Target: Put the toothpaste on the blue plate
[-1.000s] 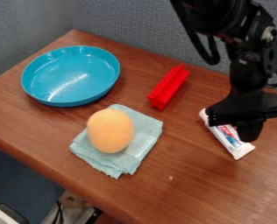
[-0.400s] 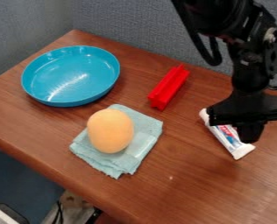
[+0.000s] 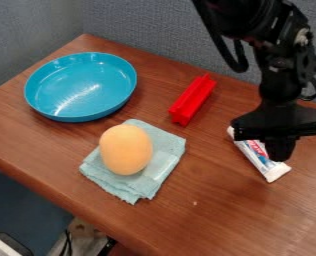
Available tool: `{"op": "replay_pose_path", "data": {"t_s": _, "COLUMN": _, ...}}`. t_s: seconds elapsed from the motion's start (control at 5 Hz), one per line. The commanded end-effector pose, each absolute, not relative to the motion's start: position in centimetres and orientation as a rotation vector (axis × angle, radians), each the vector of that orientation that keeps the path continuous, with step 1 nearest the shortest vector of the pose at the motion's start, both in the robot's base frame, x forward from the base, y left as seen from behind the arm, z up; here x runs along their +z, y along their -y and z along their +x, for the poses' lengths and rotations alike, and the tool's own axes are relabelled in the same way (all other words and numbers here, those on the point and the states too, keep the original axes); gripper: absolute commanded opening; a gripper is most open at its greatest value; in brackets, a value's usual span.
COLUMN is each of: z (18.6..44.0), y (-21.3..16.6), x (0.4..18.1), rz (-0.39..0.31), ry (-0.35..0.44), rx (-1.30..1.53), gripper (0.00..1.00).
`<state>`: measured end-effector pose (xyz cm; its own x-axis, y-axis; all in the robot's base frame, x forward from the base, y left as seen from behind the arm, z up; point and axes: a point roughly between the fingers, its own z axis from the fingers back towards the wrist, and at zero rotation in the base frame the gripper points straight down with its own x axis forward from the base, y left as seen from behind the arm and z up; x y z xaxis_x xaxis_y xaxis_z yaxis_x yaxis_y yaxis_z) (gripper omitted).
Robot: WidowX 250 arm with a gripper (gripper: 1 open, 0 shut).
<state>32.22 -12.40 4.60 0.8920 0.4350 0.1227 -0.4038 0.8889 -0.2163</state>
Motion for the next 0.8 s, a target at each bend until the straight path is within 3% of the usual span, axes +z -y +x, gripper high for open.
{"op": "replay_pose_path", "data": {"t_s": 0.0, "z": 32.8, "y": 11.9, "x": 6.8, "rz": -0.212, "ry": 0.218, "rx": 0.427, "gripper": 0.00}}
{"op": "replay_pose_path", "data": {"t_s": 0.6, "z": 32.8, "y": 11.8, "x": 8.3, "rz": -0.213, "ry": 0.223, "rx": 0.412, "gripper": 0.00}}
